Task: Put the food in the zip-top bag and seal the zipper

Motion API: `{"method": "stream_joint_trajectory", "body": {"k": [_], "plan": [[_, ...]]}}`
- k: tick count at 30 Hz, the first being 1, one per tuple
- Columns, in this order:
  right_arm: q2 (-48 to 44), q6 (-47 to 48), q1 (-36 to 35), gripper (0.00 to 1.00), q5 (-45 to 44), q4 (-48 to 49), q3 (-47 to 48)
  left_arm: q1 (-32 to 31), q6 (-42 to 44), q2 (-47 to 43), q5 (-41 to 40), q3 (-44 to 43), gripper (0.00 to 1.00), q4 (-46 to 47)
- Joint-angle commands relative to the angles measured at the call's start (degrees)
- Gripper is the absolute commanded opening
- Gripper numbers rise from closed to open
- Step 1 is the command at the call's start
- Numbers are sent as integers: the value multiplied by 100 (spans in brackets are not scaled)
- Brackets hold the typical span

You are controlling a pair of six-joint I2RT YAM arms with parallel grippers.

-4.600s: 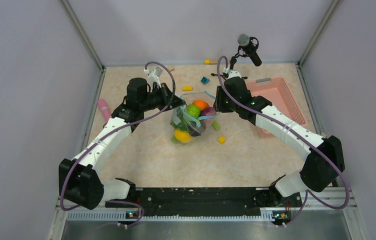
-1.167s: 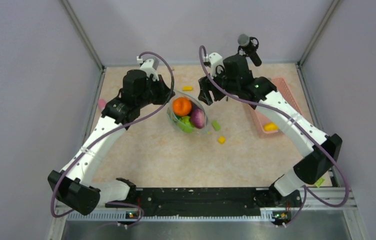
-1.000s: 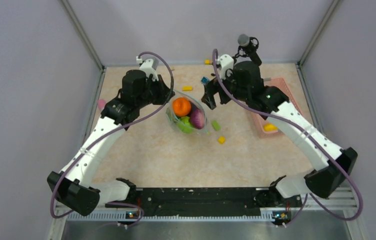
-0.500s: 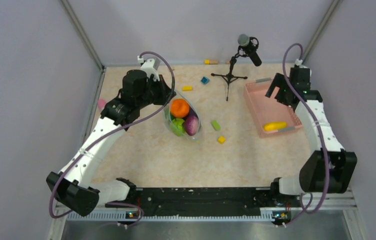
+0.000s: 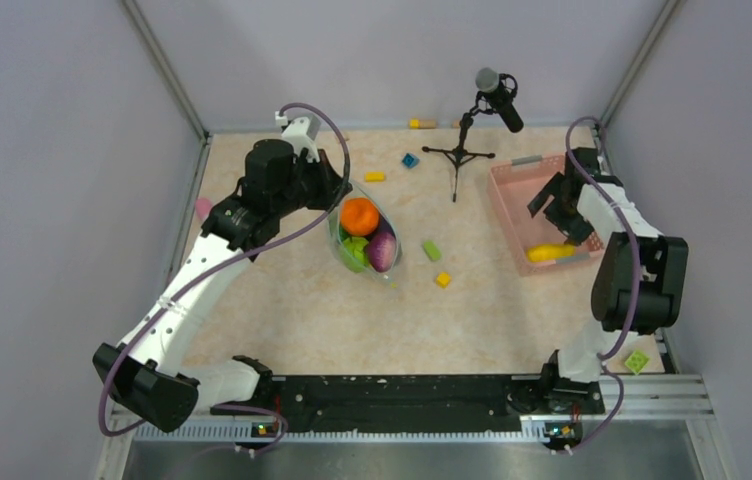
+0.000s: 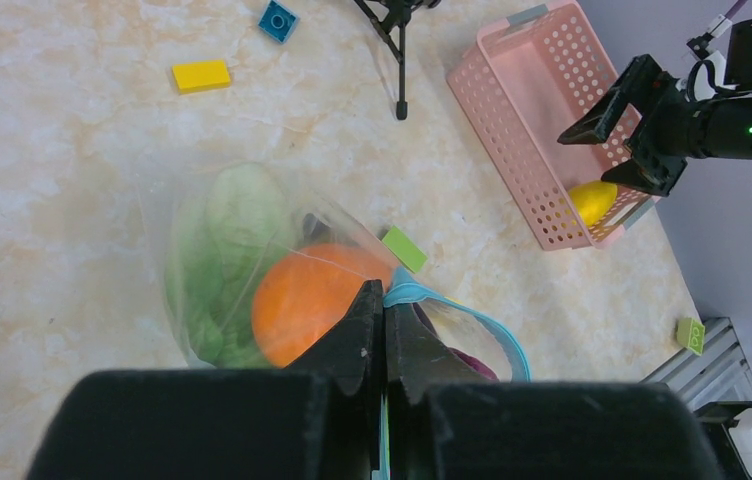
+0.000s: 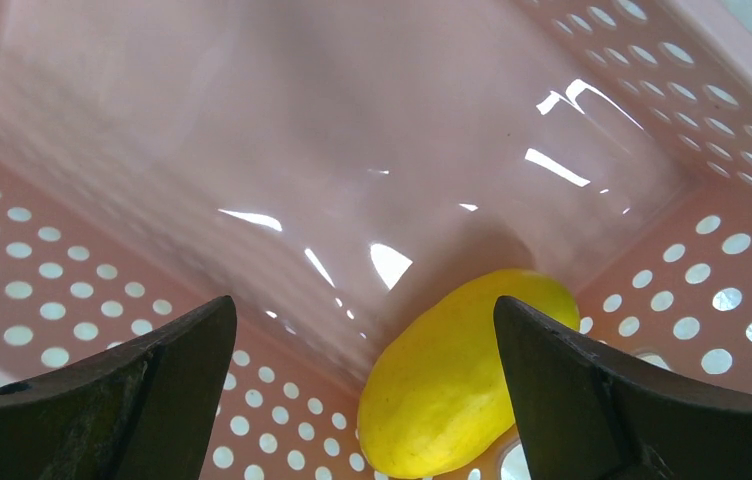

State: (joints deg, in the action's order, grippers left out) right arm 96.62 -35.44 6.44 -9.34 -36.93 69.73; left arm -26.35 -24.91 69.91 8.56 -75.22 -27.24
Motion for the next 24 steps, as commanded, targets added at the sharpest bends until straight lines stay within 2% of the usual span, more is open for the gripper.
{"method": "stream_joint_trajectory", "body": {"k": [1,7,11,15,21,24], "plan": [[256,-369,7,99,-275,99,16,-28,57,-43,24,-205,0,421],[709,-366,7,99,-351,410,118,-24,49,-24,-89,-236,0,344],[812,-182,1,97,25,917,118,-23,25,-16,-98,-224,0,364],[804,481,-15,94,624,1448,116,-25,21,29,-79,-234,0,367],[469,1195,-42,94,553,1450,41,-30,29,104,-2,-229,0,414],[450,1377,-46,94,459,825,151,-27,35,143,36,-230,0,440]]}}
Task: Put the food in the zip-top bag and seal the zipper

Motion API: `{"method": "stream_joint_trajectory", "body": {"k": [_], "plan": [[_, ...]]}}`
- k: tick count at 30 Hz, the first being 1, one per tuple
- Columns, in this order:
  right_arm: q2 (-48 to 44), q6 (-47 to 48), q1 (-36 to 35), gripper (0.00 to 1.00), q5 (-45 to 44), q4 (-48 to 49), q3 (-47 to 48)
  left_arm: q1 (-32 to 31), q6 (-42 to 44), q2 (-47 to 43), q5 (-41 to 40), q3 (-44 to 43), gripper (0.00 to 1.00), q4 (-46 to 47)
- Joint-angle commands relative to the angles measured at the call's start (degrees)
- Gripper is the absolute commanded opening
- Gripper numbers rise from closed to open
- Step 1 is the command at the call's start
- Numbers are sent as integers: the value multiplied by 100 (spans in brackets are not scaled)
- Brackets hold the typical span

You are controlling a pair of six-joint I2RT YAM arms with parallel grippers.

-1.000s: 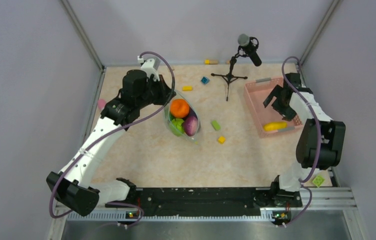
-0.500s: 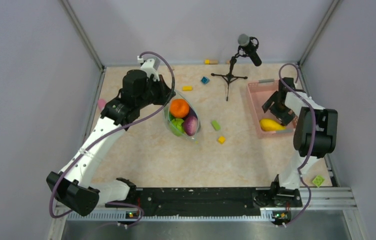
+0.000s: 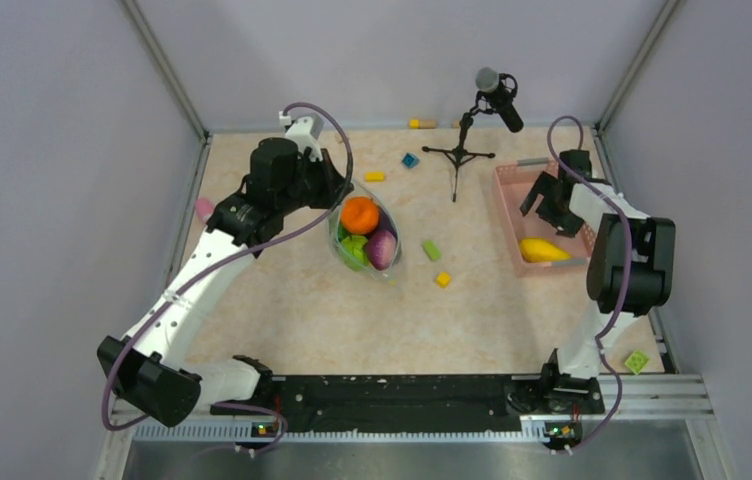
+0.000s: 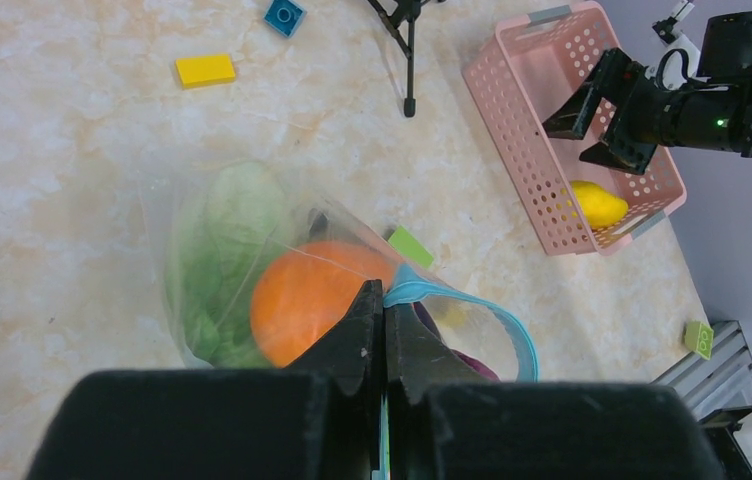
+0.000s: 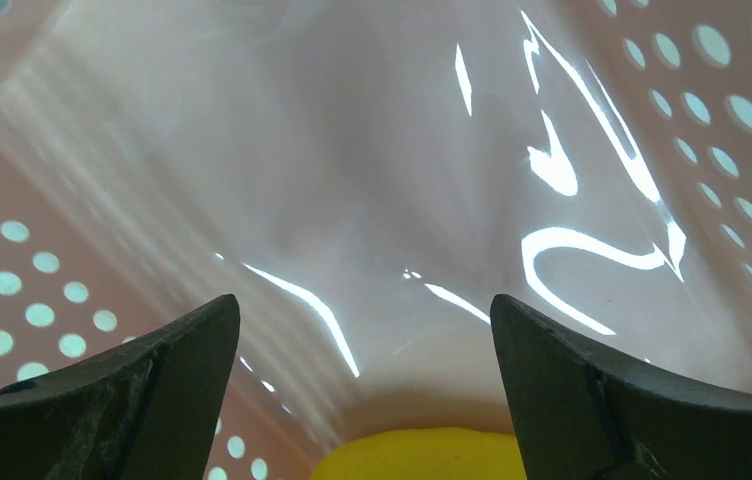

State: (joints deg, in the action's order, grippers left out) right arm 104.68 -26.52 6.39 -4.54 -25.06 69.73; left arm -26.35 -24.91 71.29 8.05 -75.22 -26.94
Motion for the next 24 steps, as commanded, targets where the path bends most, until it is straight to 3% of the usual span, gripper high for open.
{"method": "stream_joint_trajectory", "body": {"k": [1,7,9,11,17,20,24], "plan": [[-338,512,-56,94,-63,-559,156,-28,38,15,90,-234,0,417],[-330,628,-322,94,-39,-776,-132,-27,72,32,96,-240,0,427],[-267,568,-332,90,-51,-761,-102,-28,74,34,91,-249,0,418],[-187,522,-332,79,-87,-755,-40,-26,69,26,89,-240,0,408],[-251,315,-332,34,-269,-705,19,-25,69,-37,35,-227,0,383],[-465,279,-332,19,-255,-624,-37,-20,82,-45,25,-226,0,382],[-779,275,-332,7,-196,-563,-83,-25,78,-70,38,-188,0,415]]}}
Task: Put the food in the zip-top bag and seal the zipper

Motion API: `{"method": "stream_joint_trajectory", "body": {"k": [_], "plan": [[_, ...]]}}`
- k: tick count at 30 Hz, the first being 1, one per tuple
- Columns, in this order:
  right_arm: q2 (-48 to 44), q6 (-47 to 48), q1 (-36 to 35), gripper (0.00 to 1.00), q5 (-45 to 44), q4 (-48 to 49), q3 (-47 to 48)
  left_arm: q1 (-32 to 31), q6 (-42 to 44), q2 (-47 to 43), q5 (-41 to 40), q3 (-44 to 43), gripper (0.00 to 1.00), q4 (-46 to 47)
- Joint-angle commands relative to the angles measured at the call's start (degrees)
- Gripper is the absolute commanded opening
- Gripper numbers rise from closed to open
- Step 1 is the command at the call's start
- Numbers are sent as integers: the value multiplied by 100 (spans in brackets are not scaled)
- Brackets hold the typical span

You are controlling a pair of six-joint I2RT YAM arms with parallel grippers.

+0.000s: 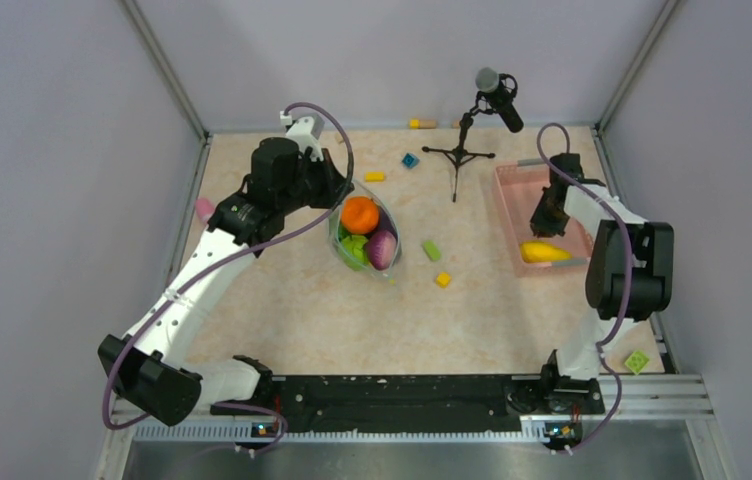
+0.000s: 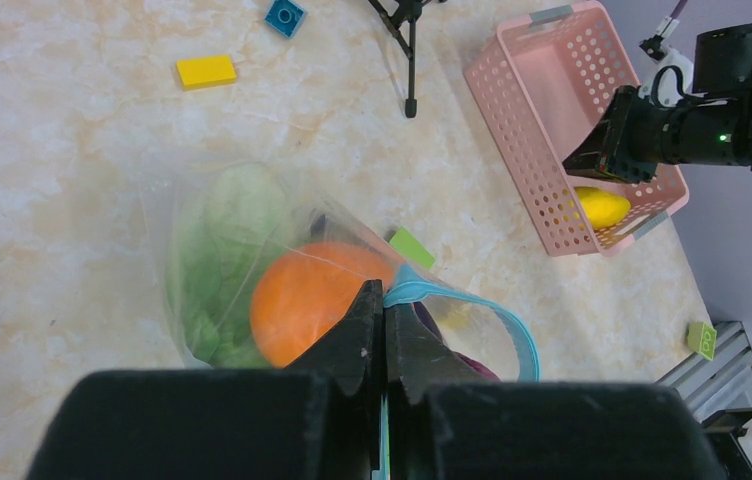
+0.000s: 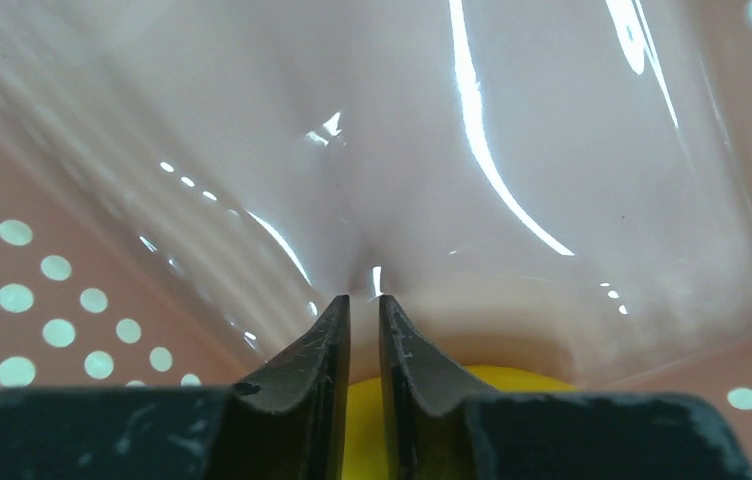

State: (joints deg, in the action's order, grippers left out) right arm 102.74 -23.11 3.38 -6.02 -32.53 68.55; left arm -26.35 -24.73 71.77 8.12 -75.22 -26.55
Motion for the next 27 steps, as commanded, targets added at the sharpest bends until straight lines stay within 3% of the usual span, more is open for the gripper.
{"method": "stream_joint_trajectory", "body": {"k": [1,6,8,10,12,18,23,27], "plan": [[-646,-64,-30,7,-12,187,9,-28,54,-123,46,-164,0,405],[-1114,124,-30,12,124,29,-167,-22,80,-110,86,-95,0,544],[-1309,401,-30,25,325,-312,-196,-25,106,-88,97,-58,0,601],[-1503,486,-33,46,251,-524,-299,-26,117,-37,140,-11,0,685],[-1706,304,-35,57,140,-673,-419,-14,118,12,214,35,0,787],[-1846,-81,-30,69,643,-794,-784,4,199,167,260,-5,0,859],[-1003,-281,-30,70,1014,-527,-737,38,255,257,263,-72,0,817],[-459,-556,13,71,689,-326,-554,56,284,228,143,-53,0,758]]}}
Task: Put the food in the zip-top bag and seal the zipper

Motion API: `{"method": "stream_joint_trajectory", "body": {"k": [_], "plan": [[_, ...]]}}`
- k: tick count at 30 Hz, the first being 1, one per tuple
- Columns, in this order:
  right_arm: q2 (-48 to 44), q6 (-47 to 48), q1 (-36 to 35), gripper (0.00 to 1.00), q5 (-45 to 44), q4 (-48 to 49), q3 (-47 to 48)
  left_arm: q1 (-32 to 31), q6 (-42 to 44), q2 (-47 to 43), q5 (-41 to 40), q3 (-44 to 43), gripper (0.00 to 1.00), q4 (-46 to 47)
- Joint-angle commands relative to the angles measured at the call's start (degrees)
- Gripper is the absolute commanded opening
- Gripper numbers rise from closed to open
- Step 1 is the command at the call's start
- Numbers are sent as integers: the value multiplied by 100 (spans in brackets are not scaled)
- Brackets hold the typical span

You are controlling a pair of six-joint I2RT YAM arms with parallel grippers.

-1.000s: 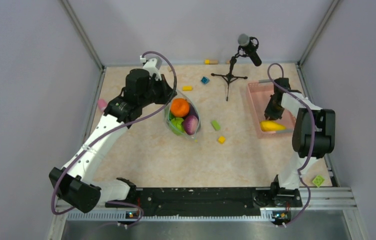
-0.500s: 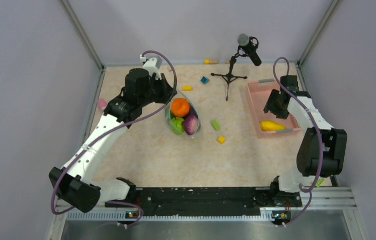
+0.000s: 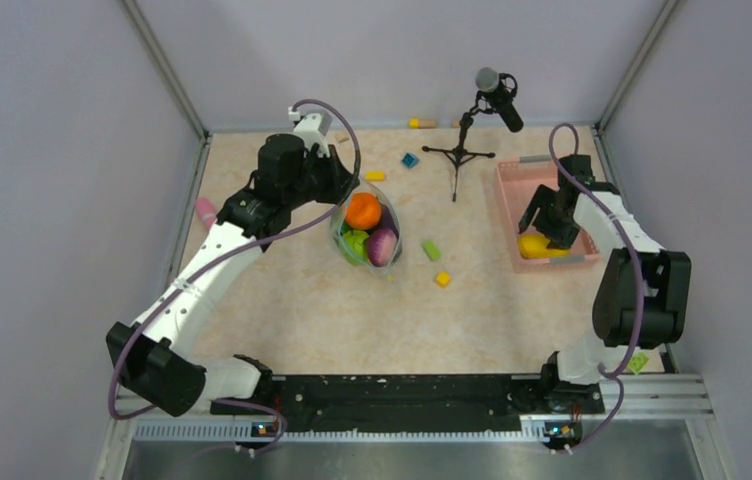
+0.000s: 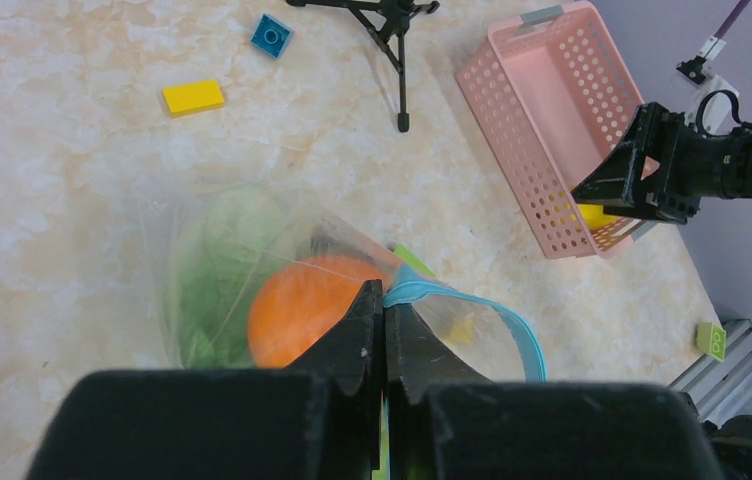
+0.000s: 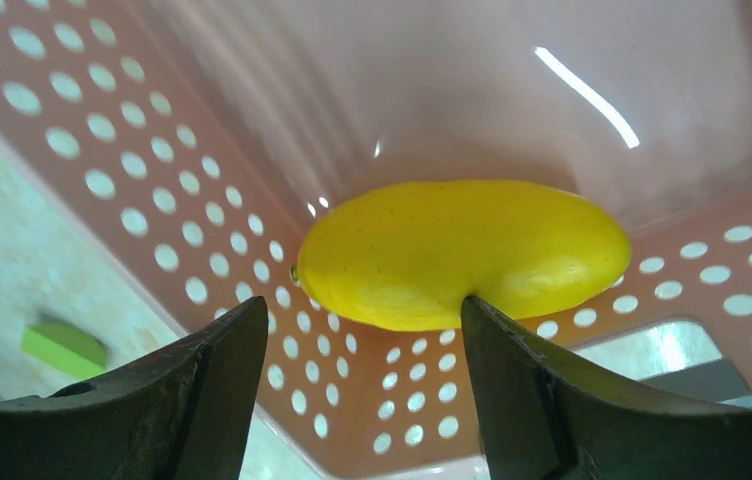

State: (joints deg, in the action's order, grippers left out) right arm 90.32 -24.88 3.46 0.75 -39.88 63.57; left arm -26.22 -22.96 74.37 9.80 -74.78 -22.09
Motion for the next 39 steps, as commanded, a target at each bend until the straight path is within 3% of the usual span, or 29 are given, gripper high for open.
{"method": "stream_joint_trajectory", "body": {"k": [1,6,9,18,21,23,26,28,33,39], "plan": [[854,-468,13,72,-199,473,-15,43,108,-41,-64,-83,0,305],[1240,-764,151,74,-975,1196,250,58,116,1,-49,-89,0,301],[1360,-534,155,75,-955,1394,610,58,108,28,-21,-122,0,255],[157,566,146,78,-1211,1317,696,56,82,98,7,-101,0,338],[-128,1838,74,80,-551,890,476,65,102,181,91,-160,0,354],[-214,3595,-94,80,-127,530,271,73,135,241,185,-234,0,337],[-354,5008,-116,85,-198,1007,-87,69,192,361,314,-388,0,262],[-400,5840,96,86,589,1313,-100,65,195,458,390,-475,0,191],[-245,7313,357,86,1851,524,522,72,194,502,365,-472,0,139],[-128,8170,357,85,2431,254,162,68,178,466,228,-457,0,45]]}}
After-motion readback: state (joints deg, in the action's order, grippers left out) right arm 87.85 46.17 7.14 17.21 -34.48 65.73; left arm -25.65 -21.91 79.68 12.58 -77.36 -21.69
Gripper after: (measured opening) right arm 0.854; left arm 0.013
